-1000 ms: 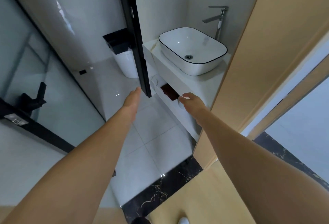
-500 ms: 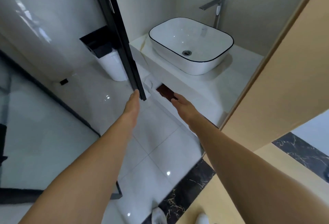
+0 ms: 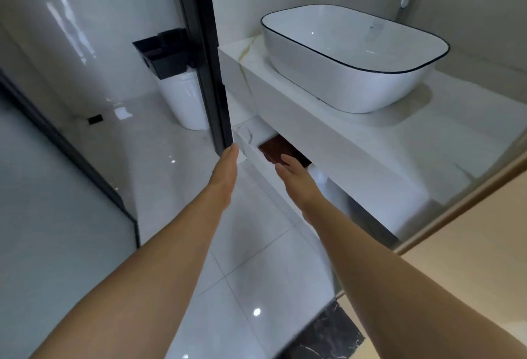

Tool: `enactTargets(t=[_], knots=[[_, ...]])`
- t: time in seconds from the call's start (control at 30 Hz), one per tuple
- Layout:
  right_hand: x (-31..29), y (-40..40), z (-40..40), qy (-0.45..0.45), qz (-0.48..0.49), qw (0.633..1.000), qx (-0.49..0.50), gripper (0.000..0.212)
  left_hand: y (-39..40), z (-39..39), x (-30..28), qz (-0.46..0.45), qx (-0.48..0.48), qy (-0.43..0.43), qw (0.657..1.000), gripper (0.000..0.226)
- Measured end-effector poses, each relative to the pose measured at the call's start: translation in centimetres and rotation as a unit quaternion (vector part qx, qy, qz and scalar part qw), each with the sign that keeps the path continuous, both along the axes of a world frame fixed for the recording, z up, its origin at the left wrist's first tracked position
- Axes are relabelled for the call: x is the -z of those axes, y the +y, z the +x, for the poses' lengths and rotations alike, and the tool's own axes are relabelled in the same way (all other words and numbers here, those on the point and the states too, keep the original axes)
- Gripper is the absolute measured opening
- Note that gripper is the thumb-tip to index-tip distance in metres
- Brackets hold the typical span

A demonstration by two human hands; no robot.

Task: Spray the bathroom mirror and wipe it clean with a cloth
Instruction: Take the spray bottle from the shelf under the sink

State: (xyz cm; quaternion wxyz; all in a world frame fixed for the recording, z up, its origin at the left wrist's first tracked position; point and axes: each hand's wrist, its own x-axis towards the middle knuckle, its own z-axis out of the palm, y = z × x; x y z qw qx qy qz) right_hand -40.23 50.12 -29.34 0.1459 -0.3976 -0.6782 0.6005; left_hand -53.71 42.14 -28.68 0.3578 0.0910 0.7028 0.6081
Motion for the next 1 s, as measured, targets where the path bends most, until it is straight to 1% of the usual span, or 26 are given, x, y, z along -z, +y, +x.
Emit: enactTargets(t=[0.13,0.33,0.5,0.63,0.77,0.9,1.0], knots=[[6.9,1.6,-0.5,0.004,0.028,1.0,0.007,0.049,2.1,-0.6,6.7,0.033,0.004,0.011,0.999,0.054],[17.9,3.6,-0.6,0.022,0.04,0.997,0.066,0.049,5.3,-1.1,17.3,0.07,0.026,0.02,0.997,0.053],[24.9,5.2,-0.4,0.027,0.065,0.991,0.11,0.048,7.0,-1.4,24.1,0.078,0.048,0.041,0.995,0.058],[28.8,7.5,-0.4,0.034,0.088,0.985,0.147,0.046,9.0,-2.2,28.6,0.093,0.071,0.061,0.991,0.059],[31.0,9.7,-0.4,0.047,0.118,0.973,0.194,0.044,11.3,-2.9,31.4,0.101,0.085,0.078,0.988,0.06],[31.9,11.9,-0.1,0.045,0.134,0.959,0.246,0.044,13.3,-2.7,32.8,0.105,0.104,0.08,0.986,0.058],[31.8,13.7,-0.1,0.023,0.154,0.946,0.285,0.049,14.7,-2.3,33.0,0.108,0.129,0.079,0.983,0.058]])
